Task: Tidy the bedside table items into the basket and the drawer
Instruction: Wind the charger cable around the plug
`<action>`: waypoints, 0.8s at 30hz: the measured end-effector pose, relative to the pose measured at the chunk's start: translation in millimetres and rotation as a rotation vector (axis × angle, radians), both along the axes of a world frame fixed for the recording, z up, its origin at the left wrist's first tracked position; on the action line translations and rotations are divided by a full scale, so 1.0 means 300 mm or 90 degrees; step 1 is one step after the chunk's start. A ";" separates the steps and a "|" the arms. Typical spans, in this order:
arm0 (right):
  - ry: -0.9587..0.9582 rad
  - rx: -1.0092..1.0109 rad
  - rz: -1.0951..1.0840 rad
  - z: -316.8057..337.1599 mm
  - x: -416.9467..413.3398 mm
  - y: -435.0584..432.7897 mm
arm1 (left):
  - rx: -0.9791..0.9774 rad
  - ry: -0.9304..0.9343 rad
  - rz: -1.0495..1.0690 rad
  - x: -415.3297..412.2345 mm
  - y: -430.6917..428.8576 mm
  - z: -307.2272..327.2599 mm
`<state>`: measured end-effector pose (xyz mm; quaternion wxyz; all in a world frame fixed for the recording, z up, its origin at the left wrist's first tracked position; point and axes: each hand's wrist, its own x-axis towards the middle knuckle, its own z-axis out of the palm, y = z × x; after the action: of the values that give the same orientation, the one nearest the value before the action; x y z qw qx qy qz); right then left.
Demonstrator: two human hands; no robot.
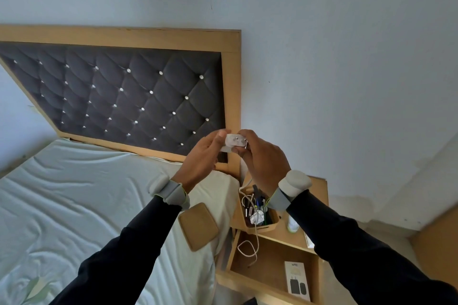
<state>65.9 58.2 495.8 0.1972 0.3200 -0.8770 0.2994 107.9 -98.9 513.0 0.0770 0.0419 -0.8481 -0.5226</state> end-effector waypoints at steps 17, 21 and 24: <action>-0.326 -0.065 0.176 0.109 -0.050 0.029 | -0.279 0.239 -0.003 0.027 -0.021 -0.055; -0.413 -0.074 0.064 0.156 -0.079 0.040 | -0.333 0.230 0.043 0.036 -0.008 -0.081; -0.292 0.043 -0.056 0.165 -0.076 0.030 | -0.339 0.218 0.026 0.039 0.009 -0.089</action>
<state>43.1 67.1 545.5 -0.0056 0.2117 -0.9213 0.3261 119.4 -96.4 486.4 0.2374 -0.0512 -0.9289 -0.2797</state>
